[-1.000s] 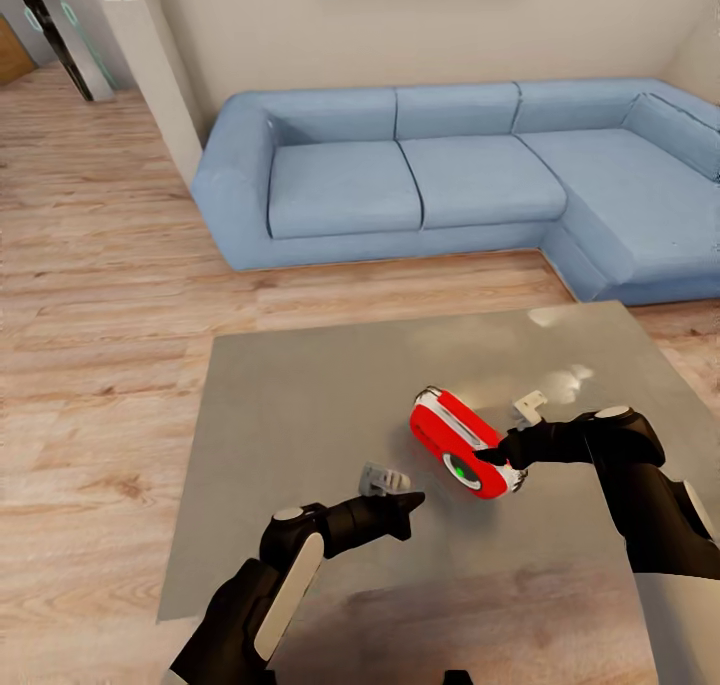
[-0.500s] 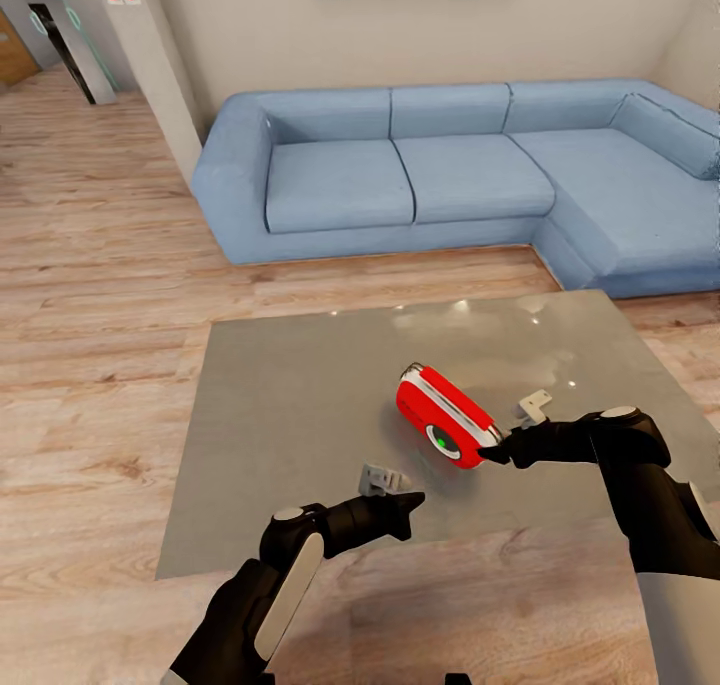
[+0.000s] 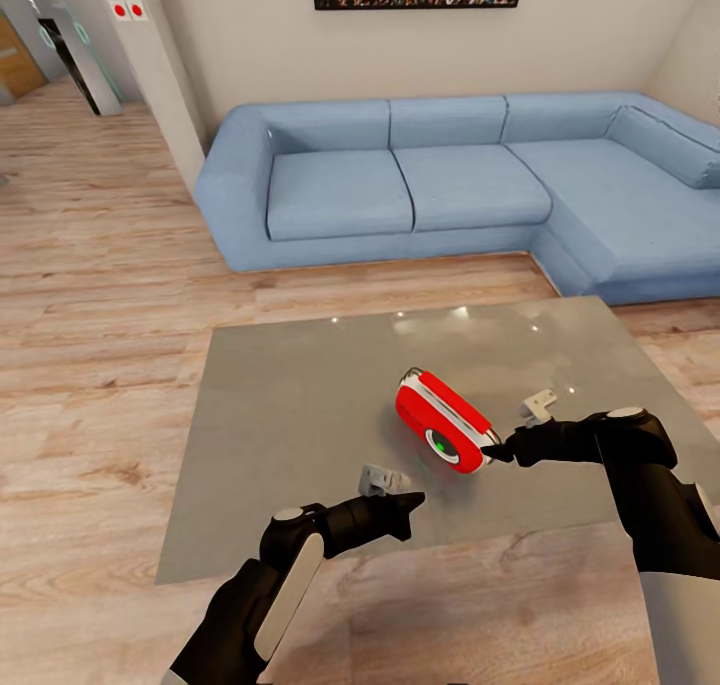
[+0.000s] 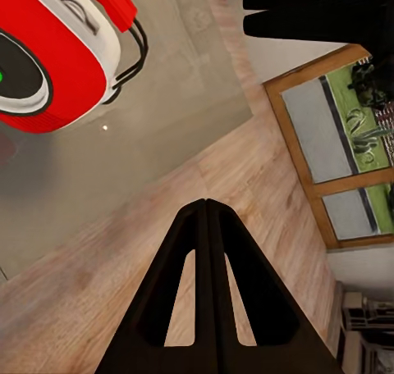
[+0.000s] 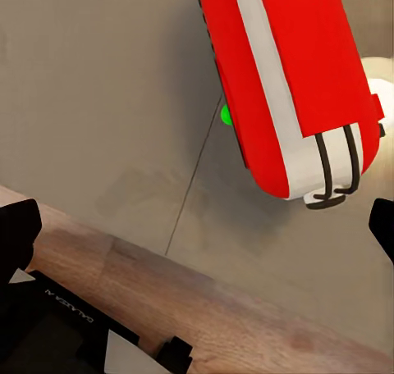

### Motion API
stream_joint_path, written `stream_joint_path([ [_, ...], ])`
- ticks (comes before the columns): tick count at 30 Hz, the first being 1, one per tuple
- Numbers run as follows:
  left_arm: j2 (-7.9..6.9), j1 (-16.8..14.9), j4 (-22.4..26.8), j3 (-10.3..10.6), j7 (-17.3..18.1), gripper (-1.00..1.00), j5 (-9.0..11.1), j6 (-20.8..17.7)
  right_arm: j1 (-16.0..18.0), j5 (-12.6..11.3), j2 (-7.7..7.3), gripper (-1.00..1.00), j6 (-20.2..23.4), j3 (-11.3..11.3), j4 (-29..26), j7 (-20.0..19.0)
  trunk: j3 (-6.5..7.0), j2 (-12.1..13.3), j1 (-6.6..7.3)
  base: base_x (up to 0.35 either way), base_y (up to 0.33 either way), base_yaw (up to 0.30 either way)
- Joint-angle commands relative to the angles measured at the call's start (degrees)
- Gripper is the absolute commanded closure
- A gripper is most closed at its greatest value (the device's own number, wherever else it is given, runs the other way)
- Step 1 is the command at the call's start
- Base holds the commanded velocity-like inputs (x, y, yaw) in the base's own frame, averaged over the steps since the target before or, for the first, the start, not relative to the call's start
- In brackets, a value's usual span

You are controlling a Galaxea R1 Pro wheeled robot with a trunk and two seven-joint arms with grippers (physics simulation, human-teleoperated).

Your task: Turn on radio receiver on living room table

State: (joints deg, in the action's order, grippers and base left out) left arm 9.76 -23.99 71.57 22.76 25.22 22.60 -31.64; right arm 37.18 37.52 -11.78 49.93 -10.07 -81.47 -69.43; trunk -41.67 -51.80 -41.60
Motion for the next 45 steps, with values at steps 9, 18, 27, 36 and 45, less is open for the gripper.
stream_joint_path([
  [9,0.00,0.00,-0.02,0.00,0.02,1.00,0.03,0.00,0.00,-0.03,0.00,-1.00,-0.01,-0.03,0.00,0.00,0.81,0.00,0.00,0.000,0.000,0.000],
  [18,0.00,-0.01,-0.01,-0.01,0.00,1.00,-0.01,-0.05,0.00,0.00,-0.03,-1.00,-0.23,-0.39,0.00,0.08,1.61,0.00,0.00,0.000,0.000,0.000],
  [27,-0.07,-0.01,-0.08,0.13,-0.10,1.00,-0.52,0.00,-0.07,1.84,-0.55,-1.00,-0.32,-1.79,0.28,0.22,2.42,0.00,0.00,0.000,0.000,0.000],
  [36,-1.94,-0.03,-3.85,0.25,-1.64,1.00,-0.40,-0.17,-4.43,8.46,-2.30,-1.00,-0.73,-10.54,0.81,0.22,3.22,0.00,0.00,0.000,0.000,0.000],
  [45,-5.28,0.00,-20.84,0.67,-2.12,1.00,-0.40,0.66,-14.82,13.50,-2.18,-1.00,-5.49,-23.11,0.92,0.25,4.03,0.00,0.00,0.000,0.000,0.000],
])
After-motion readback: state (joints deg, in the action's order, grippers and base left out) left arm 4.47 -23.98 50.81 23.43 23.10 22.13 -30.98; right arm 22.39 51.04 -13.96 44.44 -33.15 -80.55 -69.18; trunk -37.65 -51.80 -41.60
